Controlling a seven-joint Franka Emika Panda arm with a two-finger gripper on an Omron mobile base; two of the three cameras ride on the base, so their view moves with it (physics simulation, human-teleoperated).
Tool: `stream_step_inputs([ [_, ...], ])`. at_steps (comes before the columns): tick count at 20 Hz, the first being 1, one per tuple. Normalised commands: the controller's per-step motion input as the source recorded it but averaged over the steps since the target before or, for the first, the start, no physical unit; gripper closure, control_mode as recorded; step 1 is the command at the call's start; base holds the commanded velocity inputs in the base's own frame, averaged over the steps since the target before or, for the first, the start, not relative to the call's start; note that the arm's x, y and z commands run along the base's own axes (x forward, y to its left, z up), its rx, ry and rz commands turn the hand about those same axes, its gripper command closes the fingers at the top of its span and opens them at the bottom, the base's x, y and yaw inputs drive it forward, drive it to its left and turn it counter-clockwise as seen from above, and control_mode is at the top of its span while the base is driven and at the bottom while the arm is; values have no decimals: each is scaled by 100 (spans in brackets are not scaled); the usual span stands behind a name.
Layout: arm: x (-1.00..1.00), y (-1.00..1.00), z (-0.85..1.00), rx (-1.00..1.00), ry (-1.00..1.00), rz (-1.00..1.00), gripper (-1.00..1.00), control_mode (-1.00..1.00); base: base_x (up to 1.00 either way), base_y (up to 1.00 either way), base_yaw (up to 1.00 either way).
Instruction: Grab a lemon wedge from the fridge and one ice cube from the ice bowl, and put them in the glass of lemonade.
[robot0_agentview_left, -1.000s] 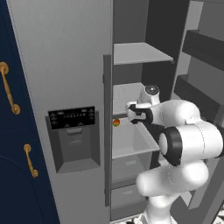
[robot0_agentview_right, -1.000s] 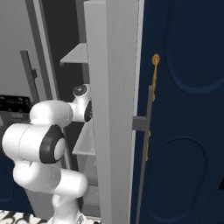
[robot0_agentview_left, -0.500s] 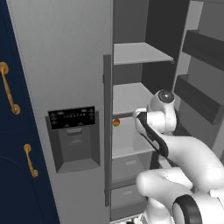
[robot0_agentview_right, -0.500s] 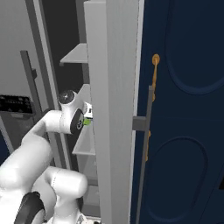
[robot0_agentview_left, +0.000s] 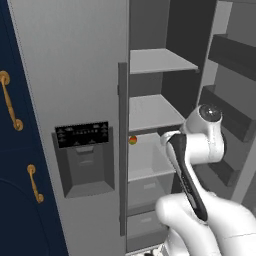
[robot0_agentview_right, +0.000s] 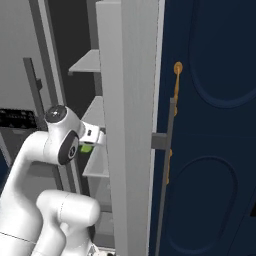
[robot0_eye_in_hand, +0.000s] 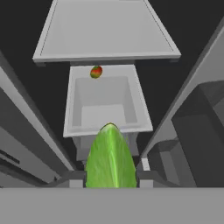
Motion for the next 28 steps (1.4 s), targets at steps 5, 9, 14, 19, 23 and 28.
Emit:
stream_step_inputs([
  [5, -100, 8, 19, 0, 0, 8, 100, -100, 0, 0, 0],
  [9, -99, 27, 3, -1, 0, 10, 100, -100, 0, 0, 0],
  [14, 0, 0, 0, 0, 0, 0, 100, 100, -89, 82, 30],
  [19, 0, 0, 0, 0, 0, 0, 100, 100, -28, 98, 62],
  [23, 0, 0, 0, 0, 0, 0, 100, 100, 4, 68, 72],
  [28, 0, 0, 0, 0, 0, 0, 100, 100, 29, 44, 72],
])
